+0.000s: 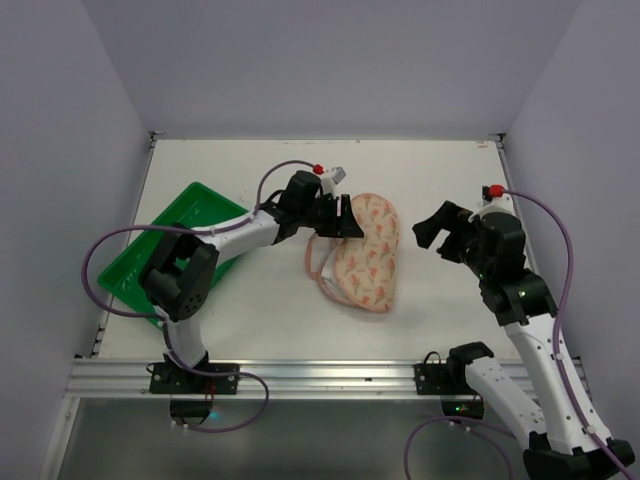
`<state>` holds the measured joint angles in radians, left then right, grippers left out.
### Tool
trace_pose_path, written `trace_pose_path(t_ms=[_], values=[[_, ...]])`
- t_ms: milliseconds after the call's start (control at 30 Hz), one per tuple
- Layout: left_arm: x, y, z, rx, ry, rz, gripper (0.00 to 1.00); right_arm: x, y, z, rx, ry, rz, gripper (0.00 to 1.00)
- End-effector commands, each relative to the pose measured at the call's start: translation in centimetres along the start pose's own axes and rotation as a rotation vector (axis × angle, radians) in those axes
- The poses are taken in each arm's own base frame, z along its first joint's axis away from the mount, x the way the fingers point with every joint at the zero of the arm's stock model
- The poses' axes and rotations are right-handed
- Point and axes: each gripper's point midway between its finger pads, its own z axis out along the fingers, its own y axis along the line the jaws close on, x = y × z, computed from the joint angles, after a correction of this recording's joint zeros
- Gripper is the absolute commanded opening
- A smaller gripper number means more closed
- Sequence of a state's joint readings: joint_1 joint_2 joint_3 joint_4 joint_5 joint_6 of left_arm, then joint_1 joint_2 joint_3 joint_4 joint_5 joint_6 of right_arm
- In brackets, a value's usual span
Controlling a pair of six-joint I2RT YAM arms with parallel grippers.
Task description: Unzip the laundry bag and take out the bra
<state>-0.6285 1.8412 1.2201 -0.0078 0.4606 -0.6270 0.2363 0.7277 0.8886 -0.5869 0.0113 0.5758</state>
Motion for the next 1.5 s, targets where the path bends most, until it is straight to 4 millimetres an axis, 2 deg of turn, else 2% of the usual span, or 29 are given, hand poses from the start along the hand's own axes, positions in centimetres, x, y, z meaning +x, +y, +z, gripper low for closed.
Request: trace_pose_path(t_ms=[0,33,100,133,167,200,233,267,300,333,367,400,433,500,633,800,867,900,933,967,1000,1033,1067,1133,1167,1200,1267,1300,1467], values=[[-1.6,-5.5,-0.7,0.144,-0.027,0.054,0.60,-2.3,0.6,-1.4,0.007,-0.071,-0.004,0.92],[-2.2,-6.5,-0.4,0.163,-0.035,0.066,0.60,-2.6,0.6,-1.6,0.008,-0.080,-0.002,0.92],[-2.3,-8.4,0.4,0.199,-0.028,0.078,0.60,-3.5,0.7,-2.4,0.012,-0.118,0.000,0.93],[-2.0,-8.5,1.6,0.204,-0.011,0.078,0.60,-3.8,0.7,-2.7,0.010,-0.136,0.002,0.93],[-3.3,-10.5,1.7,0.245,-0.030,0.094,0.60,-4.5,0.8,-3.4,0.009,-0.169,-0.002,0.94],[-3.2,-11.6,2.4,0.264,-0.022,0.098,0.60,-4.9,0.8,-3.8,0.010,-0.188,-0.002,0.94],[-2.9,-11.6,3.6,0.265,-0.007,0.094,0.61,-5.2,0.7,-4.2,0.014,-0.201,-0.002,0.94],[-4.4,-13.4,3.7,0.294,-0.040,0.113,0.61,-5.7,0.7,-4.7,0.016,-0.224,-0.003,0.94],[-4.2,-14.8,4.4,0.311,-0.039,0.126,0.62,-6.4,0.7,-5.7,0.018,-0.264,0.002,0.95],[-3.6,-14.7,6.1,0.304,-0.025,0.127,0.63,-6.7,0.6,-6.2,0.017,-0.285,0.005,0.95],[-5.0,-17.1,6.2,0.345,-0.056,0.156,0.64,-7.1,0.6,-6.9,0.015,-0.312,0.004,0.96],[-3.9,-18.7,7.1,0.371,-0.032,0.171,0.66,-7.8,0.3,-8.0,0.021,-0.370,0.014,0.96],[-2.1,-17.8,9.1,0.344,0.038,0.150,0.67,-8.3,0.2,-8.7,0.023,-0.402,0.021,0.98],[-1.5,-20.5,9.4,0.384,0.050,0.187,0.68,-9.5,0.1,-10.8,0.014,-0.492,0.028,0.99],[-0.1,-20.5,10.0,0.345,0.047,0.234,0.77,-10.7,-0.2,-13.5,-0.002,-0.608,0.027,0.99],[1.8,-20.1,10.3,0.315,0.087,0.293,0.83,-11.3,-0.1,-14.5,-0.025,-0.675,0.016,0.99],[1.1,-19.5,9.2,0.272,0.058,0.325,0.83,-11.3,-0.2,-14.3,-0.020,-0.671,0.009,0.99],[-0.1,-20.1,7.7,0.261,0.022,0.346,0.83,-11.3,-0.2,-14.1,-0.017,-0.666,0.006,0.99],[-1.5,-19.6,7.0,0.211,-0.029,0.358,0.83,-11.1,-0.2,-13.8,-0.017,-0.657,0.001,0.99],[-2.1,-17.8,6.5,0.157,-0.046,0.353,0.83,-10.9,-0.1,-13.2,-0.018,-0.637,-0.002,0.99],[-3.0,-16.9,5.6,0.118,-0.070,0.339,0.83,-10.6,-0.1,-12.7,-0.015,-0.618,-0.004,0.99],[-4.8,-16.1,3.9,0.063,-0.123,0.320,0.83,-10.3,-0.1,-12.3,-0.014,-0.603,-0.001,0.99],[-5.5,-12.9,3.3,-0.009,-0.126,0.270,0.82,-10.0,-0.1,-11.8,-0.014,-0.584,-0.003,0.99],[-6.4,-9.9,1.6,-0.087,-0.129,0.225,0.81,-9.3,0.1,-10.6,-0.020,-0.537,0.001,0.99],[-7.5,-7.4,0.7,-0.132,-0.138,0.183,0.81,-8.9,0.0,-10.0,-0.015,-0.516,0.004,0.99],[-6.8,-5.5,0.5,-0.165,-0.113,0.159,0.81,-8.6,0.0,-9.3,-0.016,-0.492,0.003,0.99],[-7.2,-2.7,-0.4,-0.195,-0.100,0.117,0.81,-7.9,-0.1,-8.3,-0.012,-0.458,0.011,0.99],[-6.6,-1.3,-0.3,-0.212,-0.077,0.104,0.80,-7.5,0.1,-7.7,-0.022,-0.437,0.009,0.99],[-7.0,3.3,0.4,-0.267,-0.050,0.082,0.71,-6.1,0.1,-5.6,-0.029,-0.368,0.007,0.99]])
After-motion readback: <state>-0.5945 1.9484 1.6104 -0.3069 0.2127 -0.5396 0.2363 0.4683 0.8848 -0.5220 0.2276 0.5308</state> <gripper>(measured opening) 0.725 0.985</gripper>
